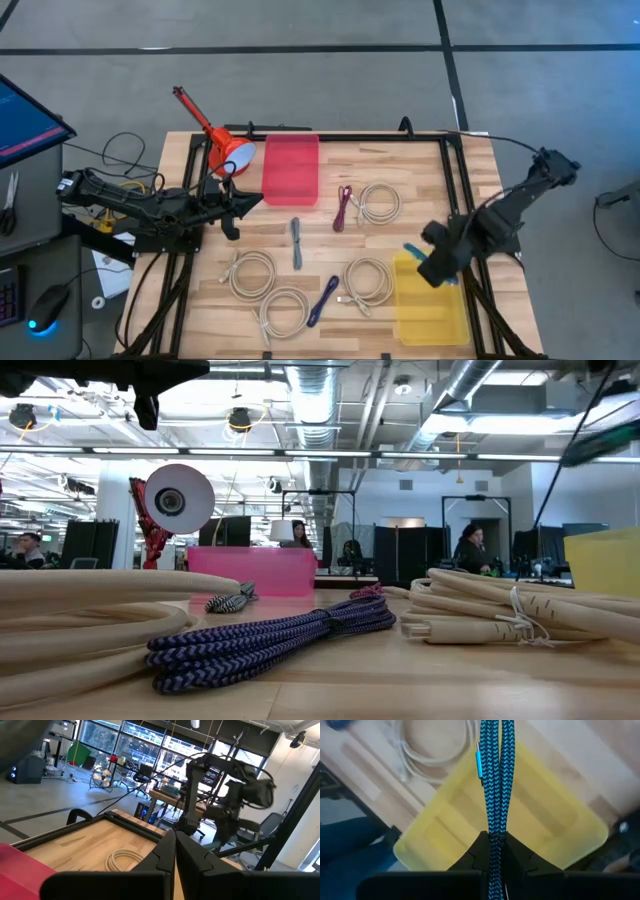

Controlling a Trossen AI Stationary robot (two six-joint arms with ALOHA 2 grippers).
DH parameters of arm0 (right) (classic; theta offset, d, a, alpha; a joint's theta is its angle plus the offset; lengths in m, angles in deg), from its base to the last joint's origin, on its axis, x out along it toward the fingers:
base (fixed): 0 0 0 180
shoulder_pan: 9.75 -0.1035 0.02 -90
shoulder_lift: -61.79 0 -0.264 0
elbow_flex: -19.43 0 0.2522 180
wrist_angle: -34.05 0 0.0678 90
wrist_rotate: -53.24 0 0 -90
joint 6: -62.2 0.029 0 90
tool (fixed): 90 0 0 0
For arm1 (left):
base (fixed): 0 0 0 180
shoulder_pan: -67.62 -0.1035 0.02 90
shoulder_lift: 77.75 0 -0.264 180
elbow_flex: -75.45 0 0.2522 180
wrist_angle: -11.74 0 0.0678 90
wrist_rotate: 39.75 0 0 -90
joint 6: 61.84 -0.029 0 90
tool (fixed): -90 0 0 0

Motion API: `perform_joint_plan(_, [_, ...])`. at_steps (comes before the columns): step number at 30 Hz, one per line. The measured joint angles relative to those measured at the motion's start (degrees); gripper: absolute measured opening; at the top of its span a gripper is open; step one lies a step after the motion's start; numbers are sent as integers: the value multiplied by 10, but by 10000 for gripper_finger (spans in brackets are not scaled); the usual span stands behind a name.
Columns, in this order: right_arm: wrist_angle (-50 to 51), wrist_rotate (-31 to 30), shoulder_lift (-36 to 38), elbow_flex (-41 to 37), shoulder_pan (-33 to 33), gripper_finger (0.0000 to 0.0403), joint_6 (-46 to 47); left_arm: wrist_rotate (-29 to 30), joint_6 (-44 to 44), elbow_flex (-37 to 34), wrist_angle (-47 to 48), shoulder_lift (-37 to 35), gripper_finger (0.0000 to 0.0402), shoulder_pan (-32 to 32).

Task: Pick & Place USB Port
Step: Put the blue charger cable into the yellow bin, then put the HDMI cable into the red bin

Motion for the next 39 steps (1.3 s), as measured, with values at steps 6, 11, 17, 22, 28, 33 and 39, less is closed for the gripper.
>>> perform_joint_plan(6, [-44,1,-48,-35,-63,15,89,13,0,0,0,0,12,0])
perform_joint_plan(11, [-150,7,-85,-80,-91,15,127,23,0,0,0,0,12,0])
perform_joint_plan(17, [-181,4,-143,-88,-96,15,137,23,0,0,0,0,12,0])
perform_joint_plan(22, [-202,27,-174,-88,-96,18,126,23,0,0,0,0,12,0])
perform_joint_plan(28, [-228,30,-181,-87,-97,99,121,23,0,0,0,0,12,0])
perform_joint_plan(33, [-234,30,-167,-87,-95,149,109,23,0,0,0,0,12,0])
perform_joint_plan(39, [-237,20,-101,-87,-58,152,49,23,0,0,0,0,12,0])
